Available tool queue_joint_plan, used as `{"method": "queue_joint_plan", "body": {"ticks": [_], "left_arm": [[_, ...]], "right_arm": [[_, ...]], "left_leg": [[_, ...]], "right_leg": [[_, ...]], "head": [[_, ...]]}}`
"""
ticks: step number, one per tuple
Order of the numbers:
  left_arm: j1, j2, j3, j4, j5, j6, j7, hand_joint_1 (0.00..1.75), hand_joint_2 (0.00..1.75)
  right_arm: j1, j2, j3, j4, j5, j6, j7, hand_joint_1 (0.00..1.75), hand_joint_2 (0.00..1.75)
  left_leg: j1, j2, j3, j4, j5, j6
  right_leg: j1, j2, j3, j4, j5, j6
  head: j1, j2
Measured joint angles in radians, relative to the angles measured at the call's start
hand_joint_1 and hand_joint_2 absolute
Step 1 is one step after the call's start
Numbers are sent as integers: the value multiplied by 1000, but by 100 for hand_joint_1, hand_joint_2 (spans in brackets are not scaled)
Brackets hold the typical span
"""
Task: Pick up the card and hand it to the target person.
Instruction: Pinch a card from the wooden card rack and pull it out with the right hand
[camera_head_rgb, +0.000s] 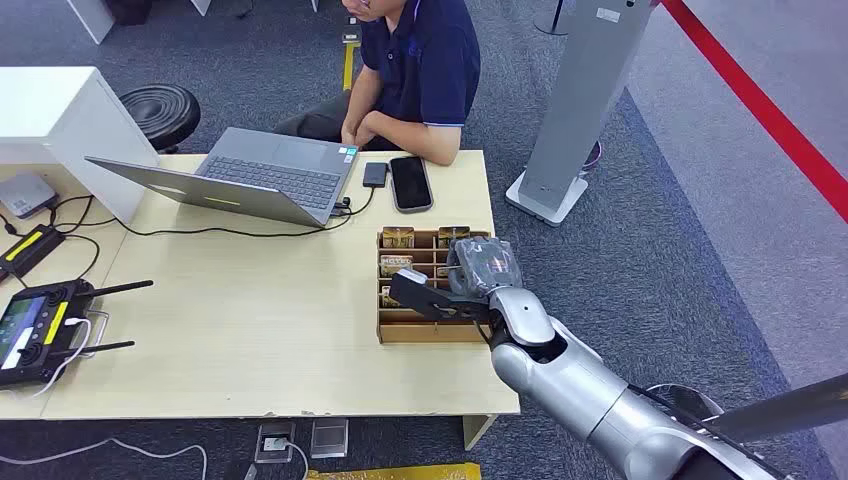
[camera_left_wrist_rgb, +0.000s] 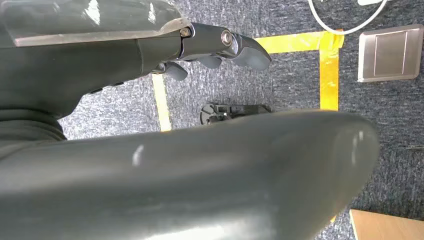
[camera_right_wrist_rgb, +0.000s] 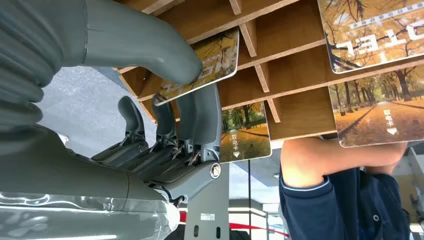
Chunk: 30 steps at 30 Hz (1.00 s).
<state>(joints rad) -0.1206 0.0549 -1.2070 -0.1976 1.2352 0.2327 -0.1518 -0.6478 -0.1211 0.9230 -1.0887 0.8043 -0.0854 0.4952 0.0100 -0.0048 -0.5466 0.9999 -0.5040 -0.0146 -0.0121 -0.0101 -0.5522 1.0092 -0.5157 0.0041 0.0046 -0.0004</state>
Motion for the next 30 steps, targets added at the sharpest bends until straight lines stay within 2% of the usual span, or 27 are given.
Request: {"method": "queue_joint_plan", "body": {"ticks": [9, 13, 17, 26, 30], "left_arm": [[0, 0, 0, 0, 0, 0, 0, 0, 0], [0, 0, 0, 0, 0, 0, 0, 0, 0], [0, 0, 0, 0, 0, -1, -3, 0, 175], [-1, 0, 0, 0, -10, -11, -13, 0, 175], [-1, 0, 0, 0, -9, -8, -8, 0, 175]], "right_arm": [[-3, 4, 3, 5, -1, -5, -6, 136, 175], [-8, 9, 12, 14, -6, -4, -12, 173, 175], [-11, 9, 14, 20, -14, -4, -17, 175, 175], [-15, 10, 15, 28, -10, -6, -25, 175, 175], [-24, 9, 15, 21, -20, 28, -20, 175, 175]], "left_leg": [[0, 0, 0, 0, 0, 0], [0, 0, 0, 0, 0, 0], [0, 0, 1, 0, 0, 0], [0, 0, 1, 0, 0, 0], [0, 0, 1, 0, 0, 0]], "right_leg": [[0, 0, 0, 0, 0, 0], [0, 0, 0, 0, 0, 0], [0, 0, 0, 0, 0, 0], [0, 0, 1, 0, 0, 0], [0, 1, 0, 0, 0, 0]], "head": [[1, 0], [0, 0], [0, 0], [0, 0], [0, 0]]}}
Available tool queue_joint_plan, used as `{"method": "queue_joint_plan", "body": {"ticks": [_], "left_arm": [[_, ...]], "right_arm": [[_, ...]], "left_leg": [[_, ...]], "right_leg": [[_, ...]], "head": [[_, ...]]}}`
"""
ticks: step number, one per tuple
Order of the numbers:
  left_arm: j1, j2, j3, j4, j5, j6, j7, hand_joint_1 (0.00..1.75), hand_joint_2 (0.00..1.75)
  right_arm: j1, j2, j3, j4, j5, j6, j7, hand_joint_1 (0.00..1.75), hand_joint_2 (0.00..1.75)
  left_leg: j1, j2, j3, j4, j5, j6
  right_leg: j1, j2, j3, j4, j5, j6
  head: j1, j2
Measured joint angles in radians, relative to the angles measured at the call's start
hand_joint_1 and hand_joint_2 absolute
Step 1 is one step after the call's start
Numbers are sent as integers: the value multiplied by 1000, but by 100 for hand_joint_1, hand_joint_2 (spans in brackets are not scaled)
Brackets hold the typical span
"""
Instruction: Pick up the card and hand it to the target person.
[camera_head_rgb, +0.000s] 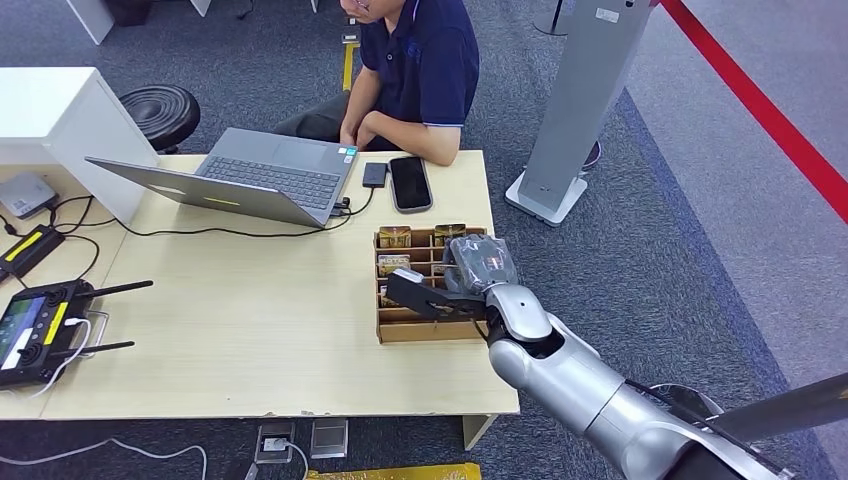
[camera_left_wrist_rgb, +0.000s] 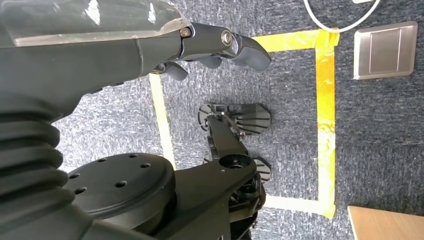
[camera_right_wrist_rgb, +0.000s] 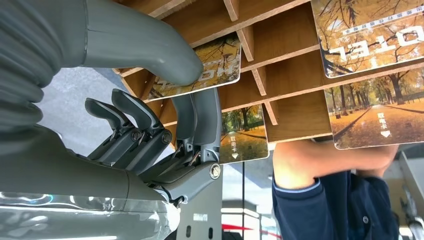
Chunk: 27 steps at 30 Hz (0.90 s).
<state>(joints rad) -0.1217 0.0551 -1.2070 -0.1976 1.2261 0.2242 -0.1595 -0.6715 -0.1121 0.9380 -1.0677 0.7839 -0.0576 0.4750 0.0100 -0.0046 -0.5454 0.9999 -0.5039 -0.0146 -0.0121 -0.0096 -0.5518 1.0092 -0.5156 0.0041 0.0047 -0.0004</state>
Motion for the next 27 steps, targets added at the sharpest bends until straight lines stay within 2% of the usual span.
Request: {"method": "queue_joint_plan", "body": {"ticks": [4, 8, 17, 22, 27], "left_arm": [[1, 0, 0, 0, 3, 2, 3, 0, 175], [10, 2, 0, 0, 9, 5, 2, 0, 175], [16, 3, 0, 0, 19, 6, 4, 0, 175], [17, 3, 0, 0, 18, 6, 4, 0, 175], [16, 3, 0, 0, 4, -1, 2, 0, 175]], "right_arm": [[-16, -14, -5, -37, -48, 72, 39, 175, 175], [-38, -52, -26, -123, -90, 139, 101, 175, 175], [-64, -133, -80, -359, -115, 186, 187, 175, 175], [-66, -158, -100, -446, -109, 177, 191, 175, 175], [-68, -174, -127, -550, -52, 109, 167, 175, 175]], "left_leg": [[0, 0, 0, 0, 0, 0], [0, 0, 0, 0, 0, 0], [0, 0, 0, 0, 0, 0], [0, 0, 0, 0, 0, 0], [0, 0, 0, 0, 0, 0]], "right_leg": [[0, 0, 0, 0, 0, 0], [0, 0, 0, 0, 0, 0], [0, 0, 0, 0, 0, 0], [0, 0, 0, 0, 0, 0], [0, 0, 0, 0, 0, 0]], "head": [[0, 0], [0, 0], [0, 0], [0, 0], [0, 0]]}}
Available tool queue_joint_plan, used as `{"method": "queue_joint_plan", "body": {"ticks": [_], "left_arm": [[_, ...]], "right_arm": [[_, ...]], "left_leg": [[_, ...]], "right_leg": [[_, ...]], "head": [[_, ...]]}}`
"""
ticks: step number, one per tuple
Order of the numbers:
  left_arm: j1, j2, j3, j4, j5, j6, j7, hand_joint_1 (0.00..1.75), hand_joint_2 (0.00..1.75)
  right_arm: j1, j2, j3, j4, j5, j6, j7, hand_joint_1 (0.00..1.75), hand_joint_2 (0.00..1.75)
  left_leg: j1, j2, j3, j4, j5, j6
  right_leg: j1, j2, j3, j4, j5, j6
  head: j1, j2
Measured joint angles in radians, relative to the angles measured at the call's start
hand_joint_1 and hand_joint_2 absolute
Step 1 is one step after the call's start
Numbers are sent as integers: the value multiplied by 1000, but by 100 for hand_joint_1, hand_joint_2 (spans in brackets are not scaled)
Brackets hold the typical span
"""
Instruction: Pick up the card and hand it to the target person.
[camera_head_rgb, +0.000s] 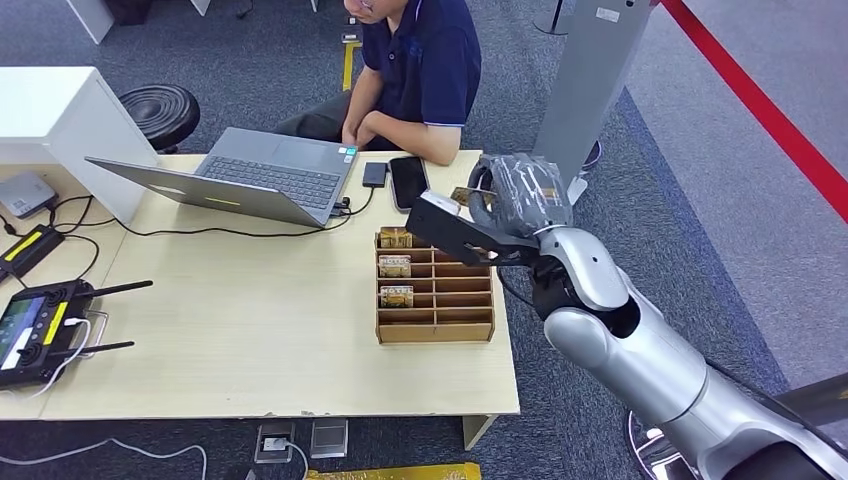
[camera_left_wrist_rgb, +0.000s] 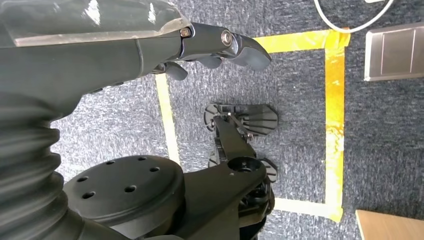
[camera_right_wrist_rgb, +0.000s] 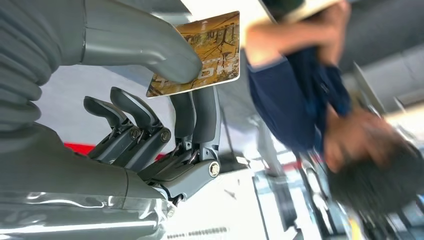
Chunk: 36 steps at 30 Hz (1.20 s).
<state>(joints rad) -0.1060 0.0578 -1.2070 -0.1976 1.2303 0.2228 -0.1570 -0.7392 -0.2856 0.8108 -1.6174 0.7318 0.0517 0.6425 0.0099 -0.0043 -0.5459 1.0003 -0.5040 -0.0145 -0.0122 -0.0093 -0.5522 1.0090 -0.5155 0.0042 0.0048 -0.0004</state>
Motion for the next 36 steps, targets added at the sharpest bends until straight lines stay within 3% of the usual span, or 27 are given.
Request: {"method": "queue_joint_plan", "body": {"ticks": [4, 9, 11, 22, 36], "left_arm": [[-6, -3, 0, 0, -12, -7, 2, 0, 175], [-33, -10, -1, -1, -32, -20, 9, 0, 175], [-39, -11, -1, -1, -37, -24, 9, 0, 175], [-50, -13, -2, -1, -38, -25, 13, 0, 175], [-49, -14, -2, -1, -37, -23, 16, 0, 175]], "right_arm": [[7, 8, -2, -4, 34, -113, -98, 175, 175], [13, 83, -2, 190, -9, -432, -387, 175, 175], [7, 108, -2, 266, -18, -494, -437, 175, 175], [-34, 214, -1, 546, -50, -568, -477, 175, 175], [-50, 255, 4, 657, -105, -598, -496, 175, 175]], "left_leg": [[0, 0, -1, 0, 0, 0], [0, -2, -1, 0, 1, 0], [0, -2, -1, 0, 1, 0], [0, -2, -2, 0, 1, 0], [0, -2, -2, 0, 1, 0]], "right_leg": [[0, 0, 0, 0, 0, 0], [0, -2, 1, 0, 0, 0], [0, -2, 1, 1, 0, 0], [0, -2, 0, 1, 0, 0], [0, -2, 0, 0, 0, 0]], "head": [[1, 0], [-1, 0], [0, 0], [-1, 0], [0, 0]]}}
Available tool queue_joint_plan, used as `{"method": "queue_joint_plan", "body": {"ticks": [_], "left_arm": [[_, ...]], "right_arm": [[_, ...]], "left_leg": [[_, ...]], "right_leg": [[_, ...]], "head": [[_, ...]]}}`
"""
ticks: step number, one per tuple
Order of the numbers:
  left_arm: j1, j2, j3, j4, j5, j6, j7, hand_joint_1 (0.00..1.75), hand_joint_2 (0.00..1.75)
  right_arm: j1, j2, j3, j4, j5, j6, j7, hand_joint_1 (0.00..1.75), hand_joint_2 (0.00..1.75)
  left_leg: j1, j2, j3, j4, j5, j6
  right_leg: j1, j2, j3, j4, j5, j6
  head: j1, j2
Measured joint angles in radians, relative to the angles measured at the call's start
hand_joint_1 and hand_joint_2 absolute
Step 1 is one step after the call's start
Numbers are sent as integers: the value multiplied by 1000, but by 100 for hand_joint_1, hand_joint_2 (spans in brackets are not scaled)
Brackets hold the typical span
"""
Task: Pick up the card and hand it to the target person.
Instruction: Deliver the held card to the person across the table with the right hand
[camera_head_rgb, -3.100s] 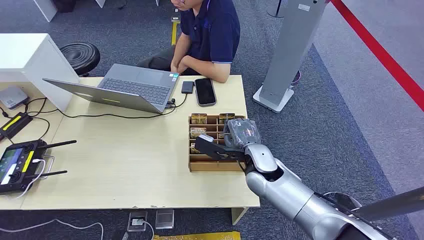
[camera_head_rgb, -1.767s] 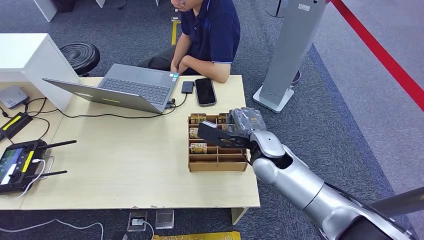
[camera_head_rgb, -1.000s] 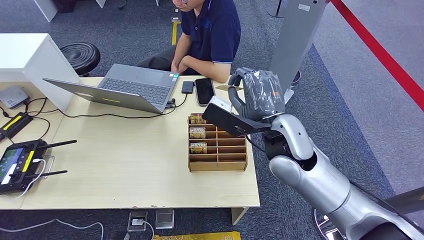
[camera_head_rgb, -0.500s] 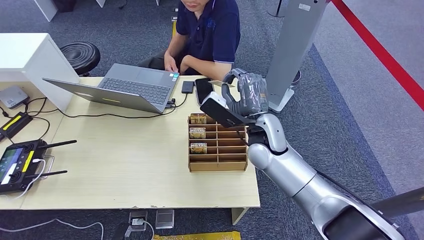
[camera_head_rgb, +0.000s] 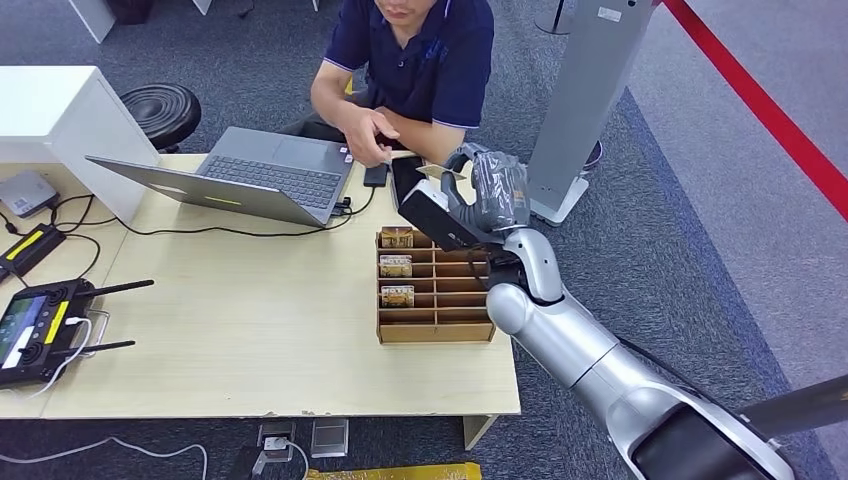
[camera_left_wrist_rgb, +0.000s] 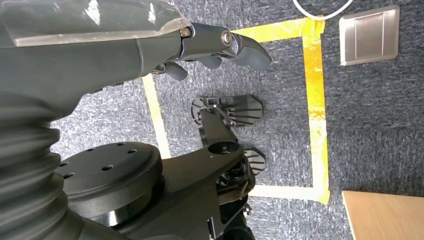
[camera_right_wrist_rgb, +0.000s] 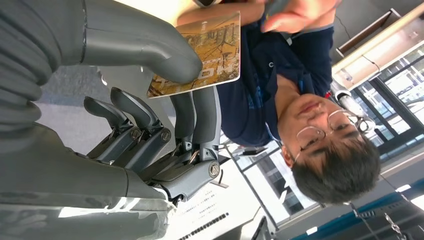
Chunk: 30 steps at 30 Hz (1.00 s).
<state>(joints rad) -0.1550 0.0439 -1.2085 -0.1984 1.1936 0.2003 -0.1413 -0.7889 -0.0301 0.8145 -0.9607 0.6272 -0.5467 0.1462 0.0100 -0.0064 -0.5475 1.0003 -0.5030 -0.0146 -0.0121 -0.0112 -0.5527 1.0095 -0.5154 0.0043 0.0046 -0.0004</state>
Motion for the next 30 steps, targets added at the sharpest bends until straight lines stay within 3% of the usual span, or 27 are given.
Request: {"method": "queue_joint_plan", "body": {"ticks": [20, 22, 24, 26, 30], "left_arm": [[10, 0, 0, 0, 7, 4, 6, 0, 175], [11, 0, 0, 0, 7, 7, 12, 0, 175], [11, 0, -1, 0, 5, 8, 18, 0, 87], [11, 0, -2, 0, 3, 8, 21, 0, 0], [16, 0, -5, 0, 14, 19, 19, 0, 0]], "right_arm": [[-1, 9, 19, 35, -6, -13, 7, 175, 175], [-1, 10, 22, 38, -4, -12, 10, 87, 175], [-1, 10, 24, 41, -3, -12, 12, 0, 175], [-1, 10, 24, 41, -7, -13, 13, 0, 175], [9, 9, 22, 31, -86, -7, -10, 0, 175]], "left_leg": [[0, 0, 0, 0, 0, 0], [0, 0, -1, 0, 0, 0], [0, 0, -1, 0, 0, 0], [0, 0, -1, 0, 0, 0], [0, 0, 0, 0, 0, 0]], "right_leg": [[0, 0, 0, 0, 0, 0], [0, 0, 0, 0, 0, 0], [0, 0, 0, 0, 0, 0], [0, 0, 0, 0, 0, 0], [0, 0, 0, 0, 0, 0]], "head": [[0, 0], [0, 0], [0, 0], [1, 0], [1, 0]]}}
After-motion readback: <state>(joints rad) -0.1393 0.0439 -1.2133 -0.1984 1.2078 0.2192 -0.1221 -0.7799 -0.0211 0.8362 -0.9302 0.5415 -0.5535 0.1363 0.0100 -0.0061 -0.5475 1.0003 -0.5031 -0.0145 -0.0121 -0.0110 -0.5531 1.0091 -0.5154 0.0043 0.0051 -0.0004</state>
